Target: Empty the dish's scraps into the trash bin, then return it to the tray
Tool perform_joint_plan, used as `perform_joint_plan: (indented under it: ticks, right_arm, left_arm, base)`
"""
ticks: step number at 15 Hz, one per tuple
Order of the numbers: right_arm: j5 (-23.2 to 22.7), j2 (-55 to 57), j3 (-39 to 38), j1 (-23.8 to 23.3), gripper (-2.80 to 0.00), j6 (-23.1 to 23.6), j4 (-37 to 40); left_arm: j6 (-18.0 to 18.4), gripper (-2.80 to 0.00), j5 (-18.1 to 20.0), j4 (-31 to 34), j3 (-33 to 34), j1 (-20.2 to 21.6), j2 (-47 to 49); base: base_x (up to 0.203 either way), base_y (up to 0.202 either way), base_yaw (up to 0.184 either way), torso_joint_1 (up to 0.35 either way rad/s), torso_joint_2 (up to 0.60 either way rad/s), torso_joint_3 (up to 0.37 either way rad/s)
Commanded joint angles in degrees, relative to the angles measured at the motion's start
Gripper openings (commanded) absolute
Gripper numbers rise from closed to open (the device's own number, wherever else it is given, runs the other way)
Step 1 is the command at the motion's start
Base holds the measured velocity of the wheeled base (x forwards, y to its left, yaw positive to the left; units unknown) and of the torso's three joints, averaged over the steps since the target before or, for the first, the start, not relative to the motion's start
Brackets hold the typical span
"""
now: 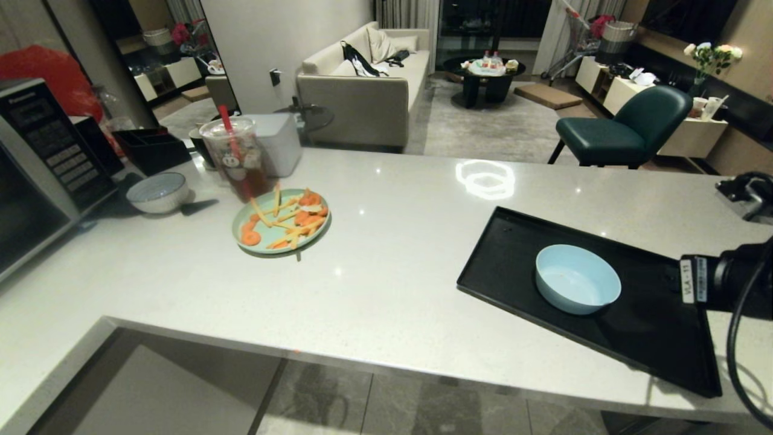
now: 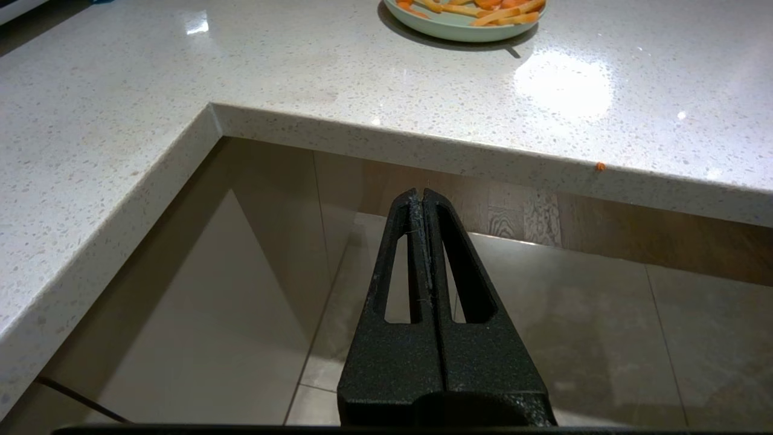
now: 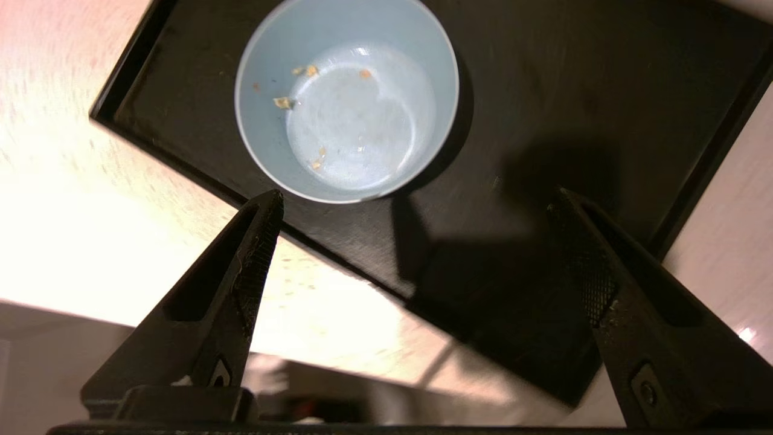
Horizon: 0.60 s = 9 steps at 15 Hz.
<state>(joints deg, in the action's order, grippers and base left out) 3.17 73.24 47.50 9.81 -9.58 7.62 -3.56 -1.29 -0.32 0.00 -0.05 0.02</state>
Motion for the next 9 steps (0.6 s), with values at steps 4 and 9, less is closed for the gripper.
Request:
perform_joint_plan:
  ticks: [4,9]
  right_arm:
    - [-2.64,-8.28,-7.69,-0.01,0.00,15.25,-11.34]
    - [-5.69,-8.22,-8.32,0.01,-2.80,12.29,-12.64]
  left_arm:
    - [-0.05,-2.80,-0.03,-0.03,0.00,-0.01,0.06]
    - [-0.05,-2.80,-0.03,-0.03,0.00,0.05,0.06]
  base:
    - [0.000,0.000,0.000,0.000,0.00,0.000]
    - [0.000,0.000,0.000,0.000,0.00,0.000]
